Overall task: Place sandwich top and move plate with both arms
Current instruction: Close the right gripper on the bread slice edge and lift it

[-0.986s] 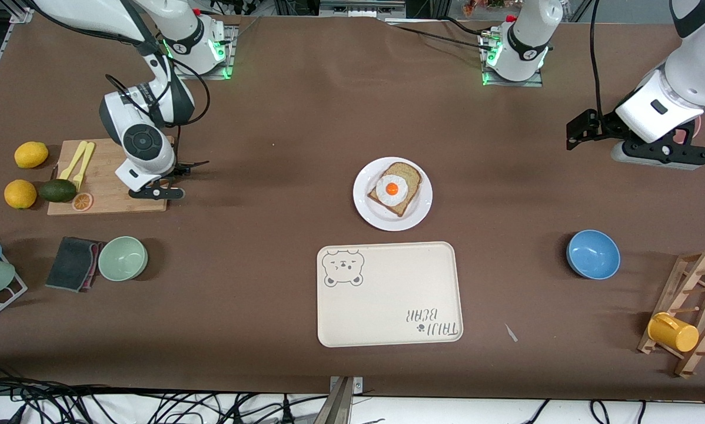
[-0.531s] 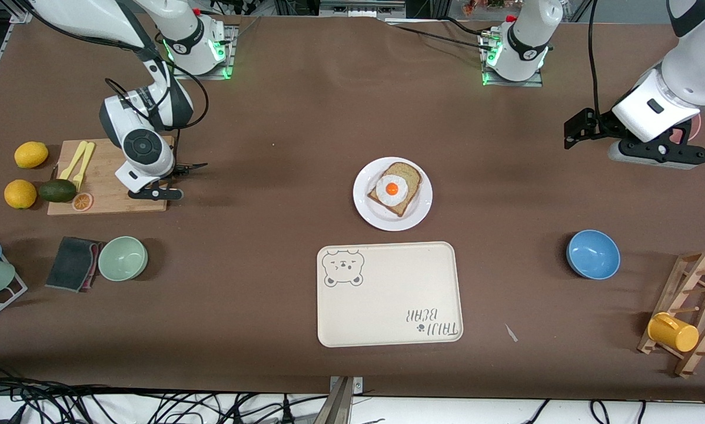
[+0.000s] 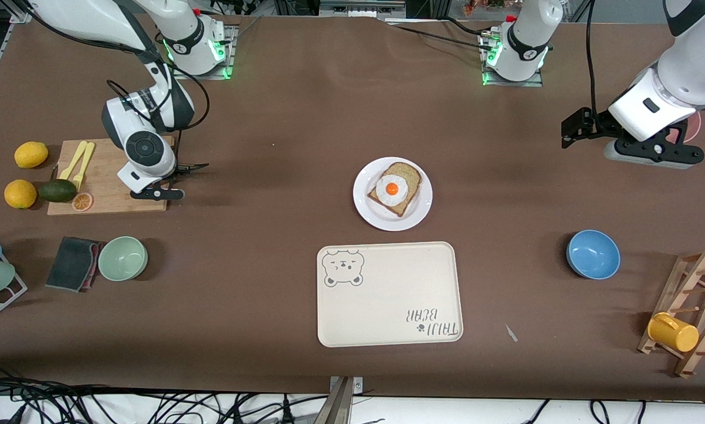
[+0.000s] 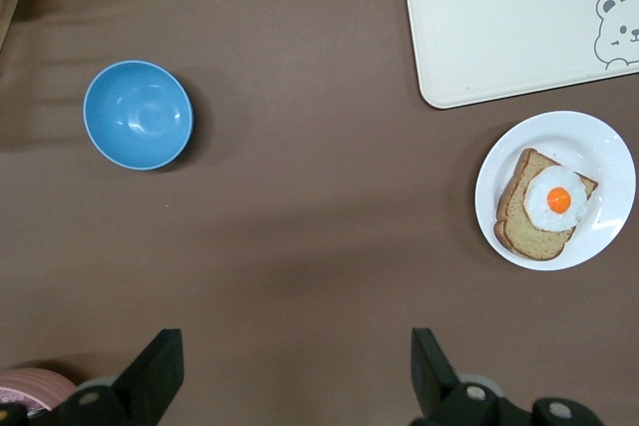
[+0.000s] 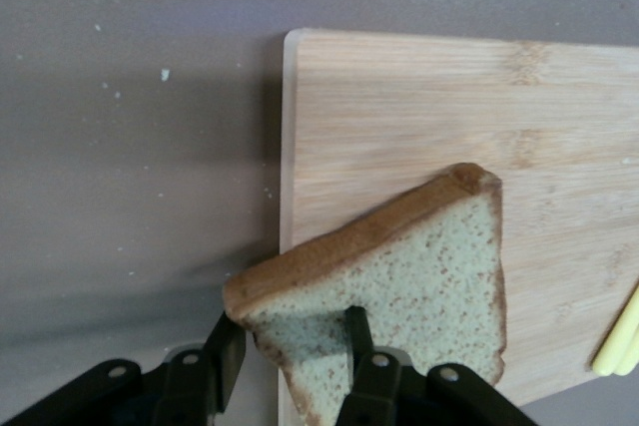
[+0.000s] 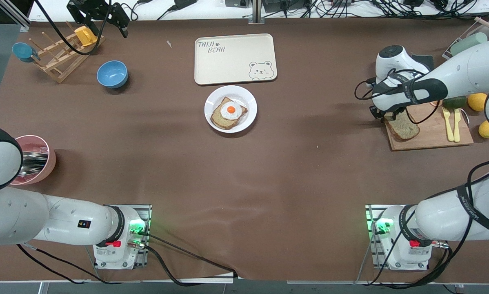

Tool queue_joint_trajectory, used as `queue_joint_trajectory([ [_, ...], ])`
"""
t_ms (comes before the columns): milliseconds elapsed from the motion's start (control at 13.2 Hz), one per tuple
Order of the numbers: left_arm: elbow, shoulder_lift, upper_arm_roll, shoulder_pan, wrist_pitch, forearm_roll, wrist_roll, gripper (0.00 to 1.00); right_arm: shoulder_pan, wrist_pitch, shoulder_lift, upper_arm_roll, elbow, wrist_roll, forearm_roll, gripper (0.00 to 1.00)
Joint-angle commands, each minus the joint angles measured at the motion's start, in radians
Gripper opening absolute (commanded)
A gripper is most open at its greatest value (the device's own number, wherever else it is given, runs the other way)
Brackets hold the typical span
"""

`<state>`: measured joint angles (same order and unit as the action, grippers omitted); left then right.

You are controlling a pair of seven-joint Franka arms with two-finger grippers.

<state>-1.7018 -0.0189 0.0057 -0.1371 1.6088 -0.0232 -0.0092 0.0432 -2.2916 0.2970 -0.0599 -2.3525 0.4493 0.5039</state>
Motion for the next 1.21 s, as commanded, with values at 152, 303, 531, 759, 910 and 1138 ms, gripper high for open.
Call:
queue_joint_trajectory([
  [152, 0.028, 0.008, -0.004, -0.004, -0.029, 0.037, -0.009, 1.00, -0.002, -0.003, -0.002, -0.005, -0.008, 0.022, 0.021, 0.00],
  [303, 0.028, 0.008, -0.001, -0.003, -0.030, 0.037, -0.009, 1.00, -0.002, 0.001, -0.006, -0.006, -0.008, 0.022, 0.021, 0.00],
  [531, 0.028, 0.007, -0.001, -0.001, -0.036, 0.037, -0.011, 1.00, -0.002, 0.030, -0.024, -0.015, -0.002, 0.020, 0.021, 0.00],
  [759, 0.028, 0.007, -0.001, -0.001, -0.036, 0.037, -0.009, 1.00, -0.002, 0.099, -0.061, -0.070, 0.012, 0.019, 0.019, 0.00],
  [910, 0.028, 0.007, -0.001, -0.001, -0.036, 0.037, -0.011, 1.00, -0.002, 0.145, -0.070, -0.109, 0.030, 0.022, 0.016, 0.00],
  [1138, 0.028, 0.005, -0.001, -0.001, -0.038, 0.037, -0.011, 1.00, -0.002, 0.170, -0.076, -0.141, 0.051, 0.020, 0.015, 0.00],
])
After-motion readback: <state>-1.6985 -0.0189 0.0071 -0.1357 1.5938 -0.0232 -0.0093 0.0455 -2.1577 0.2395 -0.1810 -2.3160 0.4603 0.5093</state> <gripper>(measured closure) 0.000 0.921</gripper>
